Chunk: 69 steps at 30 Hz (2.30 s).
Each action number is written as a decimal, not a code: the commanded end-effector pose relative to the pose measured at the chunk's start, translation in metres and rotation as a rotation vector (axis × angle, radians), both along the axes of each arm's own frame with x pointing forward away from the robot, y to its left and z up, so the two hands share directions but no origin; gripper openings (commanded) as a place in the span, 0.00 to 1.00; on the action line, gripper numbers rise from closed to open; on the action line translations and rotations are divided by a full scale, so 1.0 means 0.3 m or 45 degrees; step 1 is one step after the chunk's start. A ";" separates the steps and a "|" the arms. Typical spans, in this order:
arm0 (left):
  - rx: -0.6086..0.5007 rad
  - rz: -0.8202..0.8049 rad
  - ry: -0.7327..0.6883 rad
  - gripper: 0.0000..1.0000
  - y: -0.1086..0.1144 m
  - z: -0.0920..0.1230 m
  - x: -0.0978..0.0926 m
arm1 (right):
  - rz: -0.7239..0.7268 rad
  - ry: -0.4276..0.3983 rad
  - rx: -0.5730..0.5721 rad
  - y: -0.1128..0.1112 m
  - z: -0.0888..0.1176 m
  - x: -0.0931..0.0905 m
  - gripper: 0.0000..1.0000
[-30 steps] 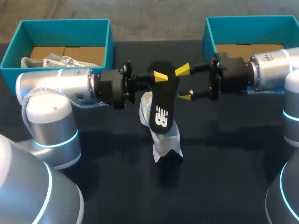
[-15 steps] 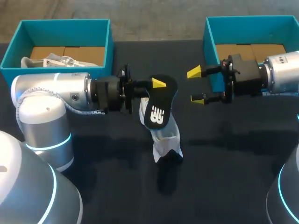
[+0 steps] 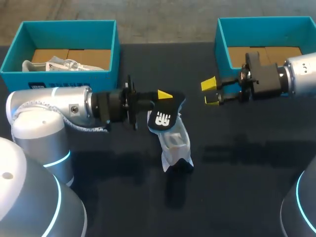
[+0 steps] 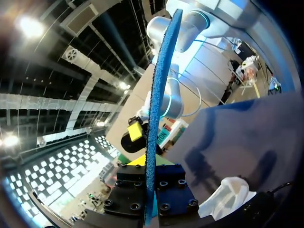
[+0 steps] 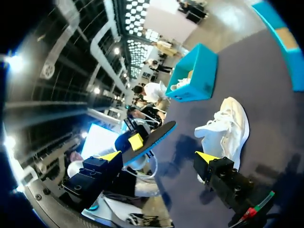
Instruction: Take the shoe out of the shoebox, open the shoe tongue, remove and reinsert the insole, then place the shoe into the shoebox
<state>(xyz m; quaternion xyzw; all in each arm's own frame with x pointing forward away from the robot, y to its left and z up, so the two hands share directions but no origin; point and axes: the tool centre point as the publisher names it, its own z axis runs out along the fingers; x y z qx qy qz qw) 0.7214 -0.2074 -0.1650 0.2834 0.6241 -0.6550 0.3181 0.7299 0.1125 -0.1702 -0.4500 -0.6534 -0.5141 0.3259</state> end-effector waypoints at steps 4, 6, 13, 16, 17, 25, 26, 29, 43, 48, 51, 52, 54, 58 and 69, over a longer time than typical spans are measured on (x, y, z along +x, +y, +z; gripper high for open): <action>-0.013 -0.004 0.023 0.00 0.008 -0.002 -0.009 | 0.035 -0.094 -0.122 0.020 0.002 -0.012 1.00; -0.007 0.000 0.025 0.00 0.008 -0.003 -0.010 | 0.035 -0.094 -0.122 0.020 0.002 -0.012 1.00; -0.007 0.000 0.025 0.00 0.008 -0.003 -0.010 | 0.035 -0.094 -0.122 0.020 0.002 -0.012 1.00; -0.007 0.000 0.025 0.00 0.008 -0.003 -0.010 | 0.035 -0.094 -0.122 0.020 0.002 -0.012 1.00; -0.007 0.000 0.025 0.00 0.008 -0.003 -0.010 | 0.035 -0.094 -0.122 0.020 0.002 -0.012 1.00; -0.007 0.000 0.025 0.00 0.008 -0.003 -0.010 | 0.035 -0.094 -0.122 0.020 0.002 -0.012 1.00; -0.007 0.000 0.025 0.00 0.008 -0.003 -0.010 | 0.035 -0.094 -0.122 0.020 0.002 -0.012 1.00; -0.007 0.000 0.025 0.00 0.008 -0.003 -0.010 | 0.035 -0.094 -0.122 0.020 0.002 -0.012 1.00; -0.007 0.000 0.025 0.00 0.008 -0.003 -0.010 | 0.035 -0.094 -0.122 0.020 0.002 -0.012 1.00; -0.007 0.000 0.025 0.00 0.008 -0.003 -0.010 | 0.035 -0.094 -0.122 0.020 0.002 -0.012 1.00; -0.007 0.000 0.025 0.00 0.008 -0.003 -0.010 | 0.035 -0.094 -0.122 0.020 0.002 -0.012 1.00; -0.007 0.000 0.025 0.00 0.008 -0.003 -0.010 | 0.024 -0.114 -0.147 0.016 -0.009 -0.009 1.00; -0.023 -0.005 0.033 0.00 0.009 -0.006 -0.012 | 0.032 -0.186 -0.137 0.008 -0.032 -0.004 1.00; -0.059 -0.007 0.123 0.00 0.018 -0.038 -0.024 | 0.049 -0.305 -0.210 -0.010 -0.070 -0.003 1.00; -0.181 -0.007 0.278 0.00 0.013 -0.085 -0.071 | 0.133 -0.499 -0.307 -0.031 -0.156 -0.033 1.00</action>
